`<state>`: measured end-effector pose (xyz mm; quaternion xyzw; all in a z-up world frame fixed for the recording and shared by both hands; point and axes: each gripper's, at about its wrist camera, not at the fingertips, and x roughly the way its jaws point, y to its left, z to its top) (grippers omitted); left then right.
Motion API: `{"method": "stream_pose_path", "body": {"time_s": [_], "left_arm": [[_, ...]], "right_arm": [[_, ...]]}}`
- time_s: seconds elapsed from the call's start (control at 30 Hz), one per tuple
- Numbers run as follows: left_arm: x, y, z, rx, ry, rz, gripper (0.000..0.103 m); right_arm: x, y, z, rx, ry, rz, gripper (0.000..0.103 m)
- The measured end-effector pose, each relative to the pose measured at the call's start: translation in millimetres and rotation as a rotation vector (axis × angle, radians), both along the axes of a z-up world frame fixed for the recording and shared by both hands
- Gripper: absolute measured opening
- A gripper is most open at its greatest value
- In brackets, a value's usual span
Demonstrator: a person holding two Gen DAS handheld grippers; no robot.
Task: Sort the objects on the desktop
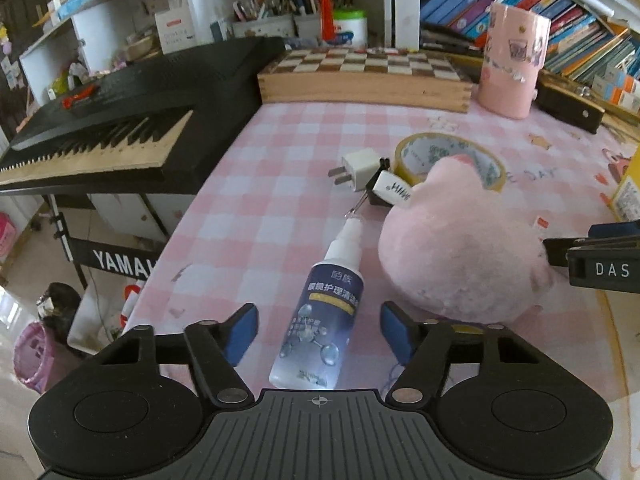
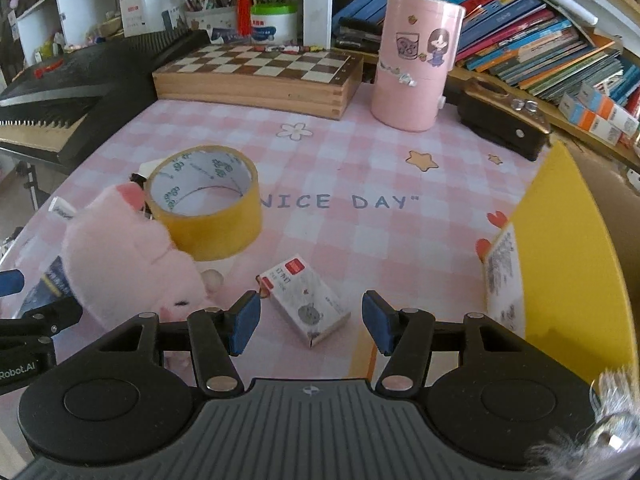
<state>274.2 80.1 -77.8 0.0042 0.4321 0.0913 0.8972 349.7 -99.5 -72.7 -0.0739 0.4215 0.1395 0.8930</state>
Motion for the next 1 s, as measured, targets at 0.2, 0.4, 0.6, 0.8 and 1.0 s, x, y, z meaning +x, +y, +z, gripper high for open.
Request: {"method": "stream_pose_path", "body": {"time_s": [0.2,0.4,0.6,0.8,1.0], "left_arm": [[3,7,-6,-0.029,0.026,0.044,0.053],[-4,-4,-2,-0.047,0.058,0.002,0.04],[5,0,-4,-0.049,0.042,-0.016,0.038],[-1,4,1,-0.111,0.05,-0.01,0.031],[-27,9,26,-0.187,-0.039,0.039,0.031]], "right_arm": [[11,1,-11,0.015,0.043,0.016,0.046],[7,-1,-8,0.017,0.061,0.063,0.031],[11,3,-10,0.02,0.045,0.071,0.031],[2,-4,-1,0.043,0.024,0.069,0.027],[-21,-11,26,0.067,-0.025,0.064,0.027]]}}
